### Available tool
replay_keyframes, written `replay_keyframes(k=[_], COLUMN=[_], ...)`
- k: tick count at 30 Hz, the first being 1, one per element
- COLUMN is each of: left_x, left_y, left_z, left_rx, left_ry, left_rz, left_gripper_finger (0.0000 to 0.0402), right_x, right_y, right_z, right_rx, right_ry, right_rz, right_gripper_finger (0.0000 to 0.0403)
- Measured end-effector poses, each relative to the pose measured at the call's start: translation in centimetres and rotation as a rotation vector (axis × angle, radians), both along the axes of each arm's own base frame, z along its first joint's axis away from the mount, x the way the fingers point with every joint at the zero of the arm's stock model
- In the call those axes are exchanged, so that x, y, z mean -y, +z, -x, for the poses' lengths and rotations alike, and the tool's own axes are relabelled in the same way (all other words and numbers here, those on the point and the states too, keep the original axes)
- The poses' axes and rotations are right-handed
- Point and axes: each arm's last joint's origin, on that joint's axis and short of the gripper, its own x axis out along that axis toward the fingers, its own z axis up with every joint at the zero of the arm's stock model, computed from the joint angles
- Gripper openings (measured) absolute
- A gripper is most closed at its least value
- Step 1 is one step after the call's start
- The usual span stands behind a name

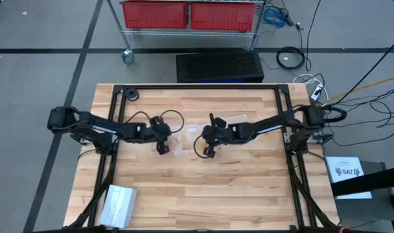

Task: Sort rubber bands
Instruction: Adjust the transparent zip bags

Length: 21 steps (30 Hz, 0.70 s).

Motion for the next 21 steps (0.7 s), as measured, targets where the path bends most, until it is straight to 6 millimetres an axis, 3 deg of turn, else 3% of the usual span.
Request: replay_keyframes(k=[3, 5, 8, 13, 18, 21], left_x=[0.0, 0.1, 0.2, 0.1, 0.3, 0.3], left_y=[0.7, 1.3, 2.0, 2.8, 3.3, 3.3], left_z=[0.2, 0.3, 0.5, 0.7, 0.4, 0.3], left_rx=[0.034, 0.058, 0.096, 0.242, 0.359, 0.366], left_ry=[0.000, -0.016, -0.031, -0.075, -0.131, -0.116], left_rz=[-0.002, 0.016, 0.032, 0.039, 0.121, 0.140], left_gripper_finger=[0.0002, 0.0002, 0.0002, 0.0002, 0.0002, 0.0002], right_x=[0.1, 0.2, 0.1, 0.5, 0.4, -0.5], right_y=[1.6, 1.9, 0.9, -2.0, -4.0, -4.2], right_z=[1.1, 2.8, 6.5, 12.0, 15.1, 15.6], right_rx=[-0.039, -0.163, -0.315, -0.242, -0.182, -0.164], right_ry=[-0.001, -0.062, -0.215, -0.419, -0.530, -0.563], right_rz=[0.021, 0.036, 0.100, 0.040, -0.070, -0.136], right_gripper_finger=[0.0000, 0.0000, 0.0000, 0.0000, 0.0000, 0.0000])
